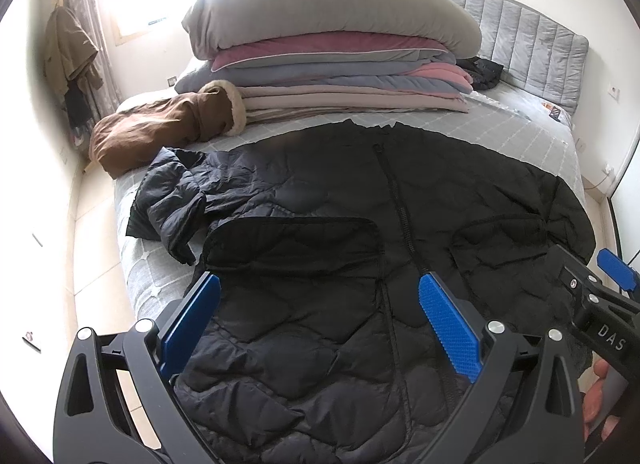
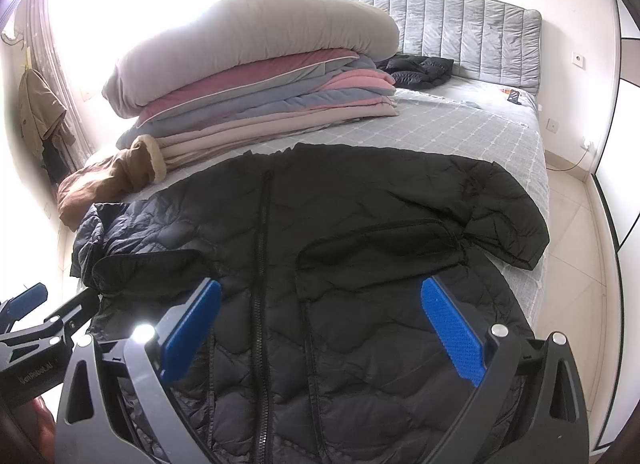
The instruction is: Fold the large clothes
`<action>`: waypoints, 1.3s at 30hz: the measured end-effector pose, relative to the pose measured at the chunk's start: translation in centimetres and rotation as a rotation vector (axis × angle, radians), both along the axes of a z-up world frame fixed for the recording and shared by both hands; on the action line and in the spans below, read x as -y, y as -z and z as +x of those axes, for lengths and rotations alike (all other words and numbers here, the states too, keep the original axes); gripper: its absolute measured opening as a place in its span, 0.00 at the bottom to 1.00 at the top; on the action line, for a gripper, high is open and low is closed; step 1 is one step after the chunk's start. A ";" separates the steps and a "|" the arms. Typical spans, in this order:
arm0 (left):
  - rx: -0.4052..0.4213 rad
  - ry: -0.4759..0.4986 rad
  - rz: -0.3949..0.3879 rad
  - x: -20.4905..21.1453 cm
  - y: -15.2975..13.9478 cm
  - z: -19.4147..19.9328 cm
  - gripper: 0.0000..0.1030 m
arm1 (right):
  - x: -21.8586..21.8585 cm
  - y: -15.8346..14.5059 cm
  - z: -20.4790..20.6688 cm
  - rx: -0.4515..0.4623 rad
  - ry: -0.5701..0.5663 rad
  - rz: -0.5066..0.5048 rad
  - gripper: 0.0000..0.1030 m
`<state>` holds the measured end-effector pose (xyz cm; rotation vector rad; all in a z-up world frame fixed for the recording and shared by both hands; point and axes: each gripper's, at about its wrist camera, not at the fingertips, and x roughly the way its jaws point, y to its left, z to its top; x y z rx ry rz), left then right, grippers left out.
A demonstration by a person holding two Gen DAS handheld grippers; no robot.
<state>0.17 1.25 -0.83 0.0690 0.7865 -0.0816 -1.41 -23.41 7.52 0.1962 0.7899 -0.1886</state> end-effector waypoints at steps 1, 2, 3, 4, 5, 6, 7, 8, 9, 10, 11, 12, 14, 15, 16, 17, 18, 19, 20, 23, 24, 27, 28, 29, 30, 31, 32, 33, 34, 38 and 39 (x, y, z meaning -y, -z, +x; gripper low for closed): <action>0.000 -0.003 0.000 0.0 0.0 0.0 0.93 | 0.1 0.0 0.0 -0.001 0.000 0.001 0.94; 0.000 -0.005 0.001 -0.1 0.0 0.0 0.93 | 0.0 0.0 0.0 -0.001 0.001 0.002 0.94; 0.000 -0.007 0.003 -0.1 0.0 0.0 0.93 | 0.0 0.0 0.0 -0.001 0.000 0.002 0.94; 0.000 -0.009 0.004 -0.1 0.1 0.0 0.93 | 0.0 0.0 0.0 -0.001 0.000 0.002 0.94; 0.000 -0.010 0.004 -0.2 0.1 0.0 0.93 | 0.0 0.0 0.0 0.000 0.000 0.002 0.94; 0.000 -0.010 0.004 -0.2 0.1 -0.1 0.93 | 0.0 0.0 0.0 -0.001 0.000 0.002 0.94; 0.001 -0.011 0.007 -0.2 0.1 -0.1 0.93 | 0.0 0.0 0.0 -0.002 0.000 0.003 0.94; 0.001 -0.011 0.008 -0.2 0.1 -0.1 0.93 | 0.0 0.0 0.0 -0.001 0.000 0.004 0.94; 0.001 -0.011 0.009 -0.2 0.0 0.0 0.93 | -0.1 -0.1 0.1 -0.001 -0.001 0.004 0.94; 0.001 -0.010 0.011 -0.2 0.0 -0.1 0.93 | -0.1 0.0 0.0 -0.001 -0.001 0.004 0.94; 0.000 -0.010 0.012 -0.2 0.0 -0.1 0.93 | -0.1 0.0 0.0 -0.001 0.000 0.004 0.94; 0.000 -0.009 0.011 -0.2 0.0 -0.1 0.93 | -0.1 0.0 0.0 -0.001 0.000 0.005 0.94; 0.000 -0.009 0.012 -0.2 0.0 -0.1 0.93 | 0.0 0.0 0.0 -0.001 0.000 0.005 0.94; 0.000 -0.010 0.013 -0.2 0.1 -0.1 0.93 | 0.0 0.0 0.0 -0.001 0.000 0.006 0.94; 0.000 -0.011 0.014 -0.2 0.1 -0.1 0.93 | -0.1 0.0 0.1 -0.001 -0.001 0.006 0.94; 0.000 -0.011 0.014 -0.2 0.0 -0.1 0.93 | -0.3 -0.1 0.1 -0.002 -0.001 0.005 0.94; 0.001 -0.011 0.014 -0.2 0.0 -0.1 0.93 | -0.4 -0.1 0.1 -0.002 -0.002 0.006 0.94; 0.000 -0.011 0.013 -0.2 0.0 -0.1 0.93 | -0.4 -0.1 0.1 -0.002 -0.002 0.005 0.94; 0.000 -0.011 0.013 -0.2 0.0 -0.1 0.93 | -0.4 -0.1 0.2 -0.002 -0.001 0.005 0.94; 0.002 -0.011 0.017 -0.2 0.0 -0.2 0.93 | -0.5 -0.1 0.2 -0.001 -0.002 0.006 0.94; 0.002 -0.012 0.016 -0.2 0.0 -0.2 0.93 | -0.6 -0.1 0.2 -0.001 -0.001 0.006 0.94; 0.001 -0.011 0.018 -0.2 0.0 -0.1 0.93 | -0.6 -0.1 0.2 -0.001 -0.001 0.006 0.94; 0.002 -0.011 0.020 -0.2 0.0 -0.2 0.93 | -0.6 -0.1 0.2 -0.002 -0.001 0.007 0.94; 0.002 -0.011 0.018 -0.2 0.0 -0.1 0.93 | -0.4 -0.1 0.1 -0.001 -0.002 0.006 0.94; 0.002 -0.010 0.018 -0.3 0.0 -0.1 0.93 | -0.4 -0.1 0.1 -0.001 -0.002 0.006 0.94; 0.001 -0.012 0.017 -0.2 0.0 -0.1 0.93 | -0.6 -0.1 0.2 -0.001 -0.002 0.006 0.94; 0.002 -0.011 0.018 -0.2 0.0 -0.1 0.93 | -0.4 -0.1 0.1 -0.001 -0.002 0.007 0.94; 0.001 -0.010 0.018 -0.2 0.0 -0.2 0.93 | -0.5 -0.1 0.2 0.000 -0.002 0.006 0.94; 0.001 -0.011 0.018 -0.2 0.0 -0.1 0.93 | -0.5 -0.1 0.2 0.002 -0.005 0.007 0.94; 0.000 -0.003 0.016 -0.5 0.0 0.2 0.93 | 1.2 -0.2 0.3 0.022 -0.018 0.008 0.94; -0.003 -0.002 0.015 -0.7 0.1 0.4 0.93 | 2.3 -0.2 0.3 0.029 -0.013 0.016 0.94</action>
